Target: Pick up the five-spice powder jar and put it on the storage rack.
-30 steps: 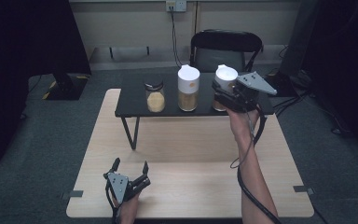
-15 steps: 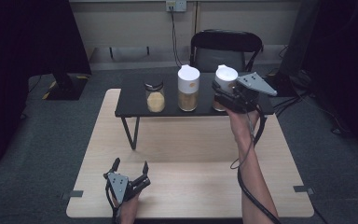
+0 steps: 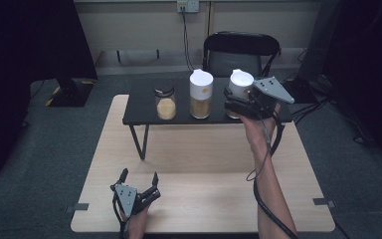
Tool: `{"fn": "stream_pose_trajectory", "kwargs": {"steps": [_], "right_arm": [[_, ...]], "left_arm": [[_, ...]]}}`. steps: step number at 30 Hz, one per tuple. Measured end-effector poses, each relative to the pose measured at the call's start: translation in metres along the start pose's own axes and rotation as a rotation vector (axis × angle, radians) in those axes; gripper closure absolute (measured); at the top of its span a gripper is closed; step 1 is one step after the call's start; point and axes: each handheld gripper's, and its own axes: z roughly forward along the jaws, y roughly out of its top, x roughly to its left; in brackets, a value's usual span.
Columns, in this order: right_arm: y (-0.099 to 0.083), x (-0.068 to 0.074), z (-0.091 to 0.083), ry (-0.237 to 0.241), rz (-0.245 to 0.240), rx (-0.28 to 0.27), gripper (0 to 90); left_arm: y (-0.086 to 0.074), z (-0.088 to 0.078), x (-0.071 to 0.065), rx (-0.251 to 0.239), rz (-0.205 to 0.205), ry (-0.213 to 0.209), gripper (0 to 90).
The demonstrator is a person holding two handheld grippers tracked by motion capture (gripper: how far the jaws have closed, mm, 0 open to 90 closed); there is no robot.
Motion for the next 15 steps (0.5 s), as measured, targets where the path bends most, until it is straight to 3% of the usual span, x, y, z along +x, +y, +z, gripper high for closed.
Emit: {"fn": "stream_pose_trajectory", "kwargs": {"steps": [6, 15], "right_arm": [[-0.0009, -0.0004, -0.0027, -0.015, -0.003, -0.011, 0.0], [-0.0026, -0.0016, -0.0081, 0.008, 0.012, -0.033, 0.0]], "left_arm": [[0.0000, 0.0000, 0.0000, 0.000, 0.000, 0.000, 1.8], [0.0000, 0.0000, -0.0001, 0.000, 0.000, 0.003, 1.8]]}}
